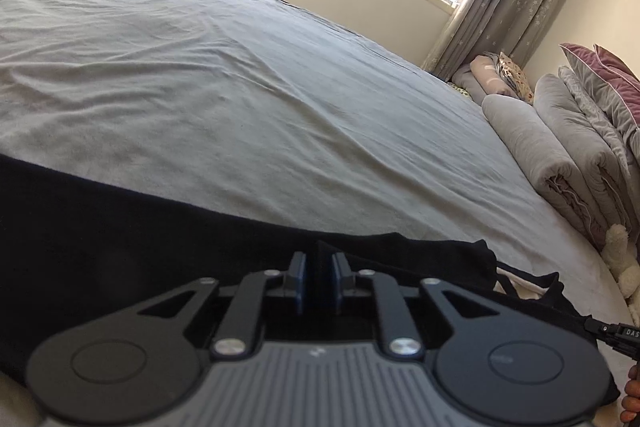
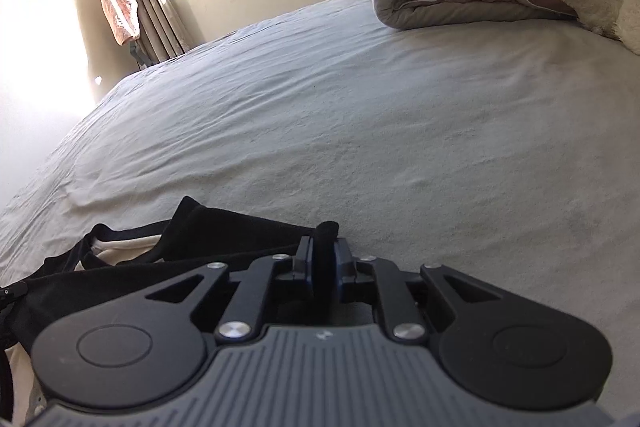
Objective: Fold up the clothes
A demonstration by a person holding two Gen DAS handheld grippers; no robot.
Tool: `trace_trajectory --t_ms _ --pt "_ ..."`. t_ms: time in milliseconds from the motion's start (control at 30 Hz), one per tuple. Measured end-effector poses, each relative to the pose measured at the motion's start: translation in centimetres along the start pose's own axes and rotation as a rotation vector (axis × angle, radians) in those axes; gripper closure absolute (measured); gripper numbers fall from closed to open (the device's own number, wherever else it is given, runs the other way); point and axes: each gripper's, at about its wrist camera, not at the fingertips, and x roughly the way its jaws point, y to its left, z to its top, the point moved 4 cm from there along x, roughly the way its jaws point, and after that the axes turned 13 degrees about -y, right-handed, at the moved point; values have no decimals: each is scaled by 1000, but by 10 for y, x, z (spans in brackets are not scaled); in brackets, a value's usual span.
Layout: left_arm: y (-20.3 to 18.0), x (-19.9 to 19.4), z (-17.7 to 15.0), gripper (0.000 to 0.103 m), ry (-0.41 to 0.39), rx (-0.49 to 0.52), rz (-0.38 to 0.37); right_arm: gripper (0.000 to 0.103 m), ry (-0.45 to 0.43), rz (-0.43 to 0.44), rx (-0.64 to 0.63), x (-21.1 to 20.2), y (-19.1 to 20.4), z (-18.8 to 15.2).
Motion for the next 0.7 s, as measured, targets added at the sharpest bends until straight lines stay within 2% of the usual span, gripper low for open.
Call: trace_trajectory --t_ms 33,133,267,367,500,533,667,700 --pt "1 -4 1 61 15 -16 -9 74 2 -2 -8 -4 1 1" --pt "5 -13 2 56 72 -61 -39 70 20 1 -21 -21 3 2" --pt "2 -21 -6 55 146 -90 -81 65 39 15 -6 -49 8 -5" --pt "0 -26 -13 58 154 -87 -85 63 43 22 29 -65 9 -14" --pt "0 -29 -17 74 147 -75 -68 62 50 10 84 -73 8 -28" --pt "0 -29 -18 79 144 -73 -66 62 56 1 85 -73 9 -31" --pt "0 -33 -18 84 140 -72 -66 62 47 -11 37 -71 15 -40" --pt "0 -33 -18 85 140 -74 -69 69 43 -4 24 -71 16 -41"
